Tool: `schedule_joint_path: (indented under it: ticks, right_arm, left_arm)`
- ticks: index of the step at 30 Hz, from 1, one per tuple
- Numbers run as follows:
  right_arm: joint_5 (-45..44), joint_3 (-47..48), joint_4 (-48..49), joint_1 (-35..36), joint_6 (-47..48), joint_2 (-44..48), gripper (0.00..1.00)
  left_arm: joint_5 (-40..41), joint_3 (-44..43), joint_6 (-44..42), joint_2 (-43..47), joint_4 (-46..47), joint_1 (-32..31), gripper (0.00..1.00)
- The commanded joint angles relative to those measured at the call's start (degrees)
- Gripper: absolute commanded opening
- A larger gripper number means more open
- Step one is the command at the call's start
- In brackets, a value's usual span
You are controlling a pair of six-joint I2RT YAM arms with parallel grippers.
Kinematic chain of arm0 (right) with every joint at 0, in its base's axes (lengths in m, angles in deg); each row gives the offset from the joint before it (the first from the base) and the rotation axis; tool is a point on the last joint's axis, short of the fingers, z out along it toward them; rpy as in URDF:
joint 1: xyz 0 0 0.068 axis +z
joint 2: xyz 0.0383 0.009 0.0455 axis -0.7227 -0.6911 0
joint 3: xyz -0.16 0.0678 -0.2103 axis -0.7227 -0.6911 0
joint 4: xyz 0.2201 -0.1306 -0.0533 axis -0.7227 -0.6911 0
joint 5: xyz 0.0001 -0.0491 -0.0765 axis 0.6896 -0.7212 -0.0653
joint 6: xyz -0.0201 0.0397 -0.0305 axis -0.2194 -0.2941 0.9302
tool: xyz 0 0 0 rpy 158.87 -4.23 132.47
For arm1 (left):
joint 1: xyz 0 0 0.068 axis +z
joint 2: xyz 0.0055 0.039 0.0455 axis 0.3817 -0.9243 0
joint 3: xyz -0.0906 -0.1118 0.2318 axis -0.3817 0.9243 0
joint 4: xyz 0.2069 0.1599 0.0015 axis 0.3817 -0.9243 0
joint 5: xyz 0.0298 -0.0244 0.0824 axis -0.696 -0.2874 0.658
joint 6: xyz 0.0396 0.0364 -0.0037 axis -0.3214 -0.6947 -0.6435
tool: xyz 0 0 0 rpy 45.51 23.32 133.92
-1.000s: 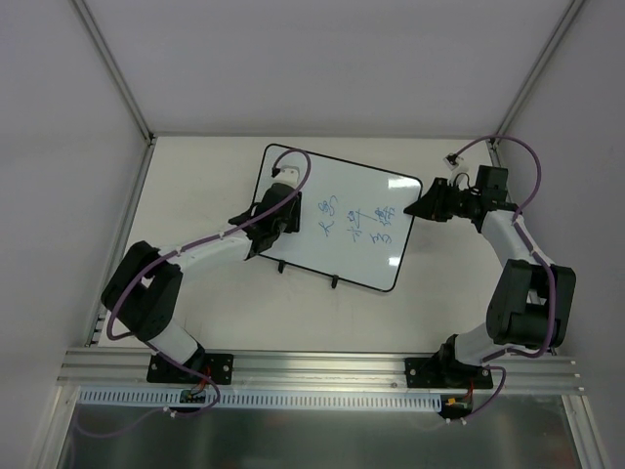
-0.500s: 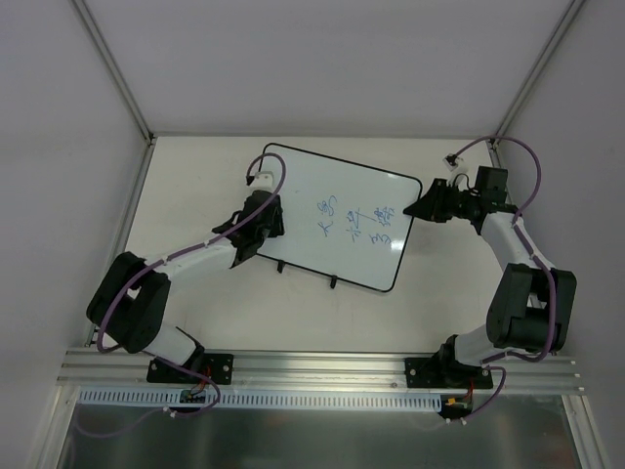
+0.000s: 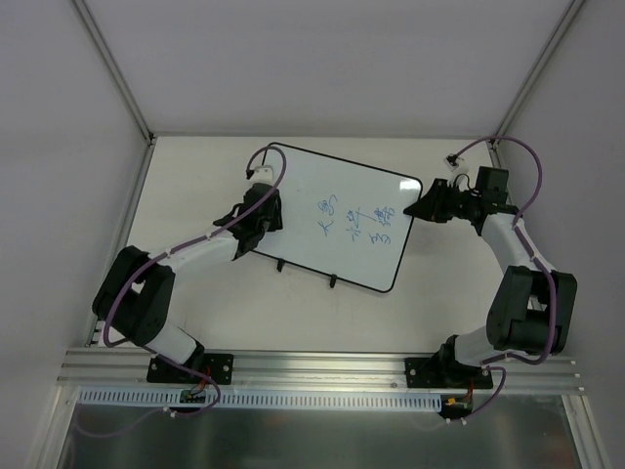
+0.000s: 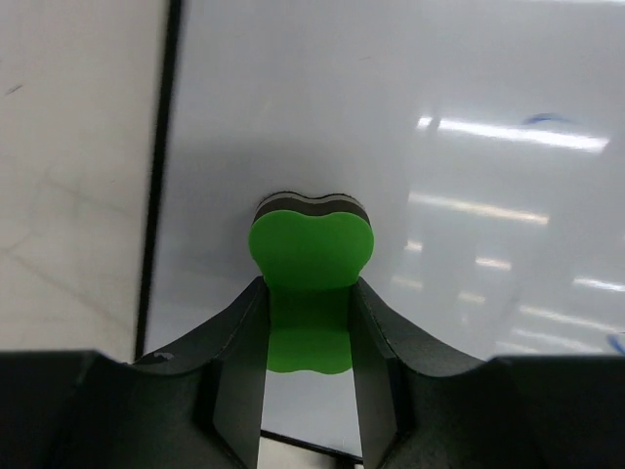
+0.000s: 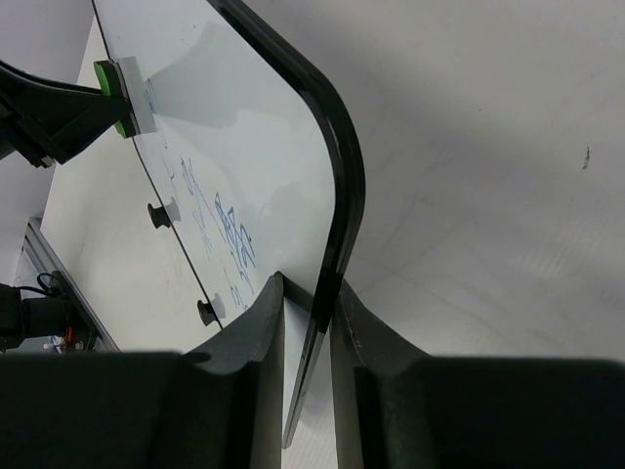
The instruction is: Erase the whiteboard
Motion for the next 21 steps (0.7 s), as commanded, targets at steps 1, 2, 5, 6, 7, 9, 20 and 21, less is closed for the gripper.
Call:
schedule_joint_path:
  ticks: [1, 2, 5, 6, 7, 9, 20, 21]
  right_arm:
    - [-7.1, -0.6, 3.5, 0.0, 4.9, 1.3, 0.00]
    - [-7.1, -0.6, 3.4, 0.0, 4.8, 1.3, 0.00]
    - [-7.2, -0.7, 3.5, 0.1, 4.6, 1.6, 0.00]
    - [-7.3, -0.7, 3.4, 0.0, 4.6, 1.7, 0.00]
    - [-7.3, -0.6, 3.5, 0.1, 4.6, 1.7, 0.00]
    - [-7.4, -0.7, 3.5, 0.1, 4.6, 1.9, 0.00]
    - [-8.4, -1.1, 3.5, 0.1, 5.0, 3.3, 0.00]
    - [-8.5, -1.0, 3.5, 0.0, 5.0, 3.2, 0.00]
  left_arm:
    - [-5.3, -5.0, 0.4, -5.5, 1.2, -5.9, 0.00]
    - [-5.2, -7.1, 0.3, -7.2, 1.2, -7.0, 0.00]
    - [-4.3, -11.4, -1.7, -11.0, 0.9, -11.5, 0.00]
    - [-4.3, -12.3, -1.9, -12.0, 0.8, -12.3, 0.00]
    - [-4.7, -12.9, -1.5, -12.7, 0.4, -12.8, 0.00]
    - [-5.0, -13.8, -0.8, -13.7, -0.3, -13.3, 0.00]
    - [3.2, -20.5, -9.6, -12.6, -6.2, -6.8, 0.00]
    - [3.3, -21.1, -10.6, -12.8, -6.4, -6.2, 0.00]
